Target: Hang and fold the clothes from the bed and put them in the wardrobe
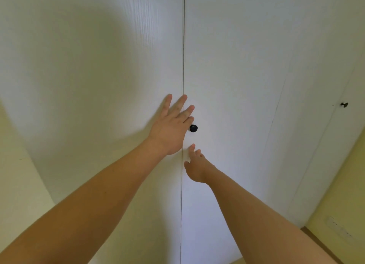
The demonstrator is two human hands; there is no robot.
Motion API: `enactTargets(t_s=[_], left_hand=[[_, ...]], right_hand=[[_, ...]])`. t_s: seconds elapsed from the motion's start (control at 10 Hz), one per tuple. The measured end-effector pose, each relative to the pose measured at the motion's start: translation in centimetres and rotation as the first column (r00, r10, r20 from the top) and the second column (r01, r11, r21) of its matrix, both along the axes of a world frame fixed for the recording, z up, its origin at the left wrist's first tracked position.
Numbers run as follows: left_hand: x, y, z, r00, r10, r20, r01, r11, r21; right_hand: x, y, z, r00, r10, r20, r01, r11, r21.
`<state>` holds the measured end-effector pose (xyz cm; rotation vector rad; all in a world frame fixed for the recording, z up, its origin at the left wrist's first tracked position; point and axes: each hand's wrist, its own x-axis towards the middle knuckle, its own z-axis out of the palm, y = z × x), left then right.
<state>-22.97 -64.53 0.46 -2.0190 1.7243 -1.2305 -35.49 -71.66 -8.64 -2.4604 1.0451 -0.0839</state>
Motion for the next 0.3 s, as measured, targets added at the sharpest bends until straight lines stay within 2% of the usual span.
enactTargets(t_s=[0.1,0.2,0.3], left_hand=[[-0.7,0.5,0.0,0.995,-0.043,-0.085,0.042,0.999,-0.004],[-1.4,2.7,-0.1,0.969,-0.154,-0.195,0.148,0.988,-0.047],[-3.0,8.9,-4.6,0.892,-0.315,-0.324,0.304,0.949,-0.085]], right_hand=[[-0.9,-0.2,0.0,0.999,0.025,0.041,-0.027,0.999,0.038],[-3.5,-0.9,0.9,0.973,0.006,0.231,-0.016,0.999,0.039],[-7.4,-1.3,3.2,0.840,-0.095,0.535,0.132,0.991,-0.032]])
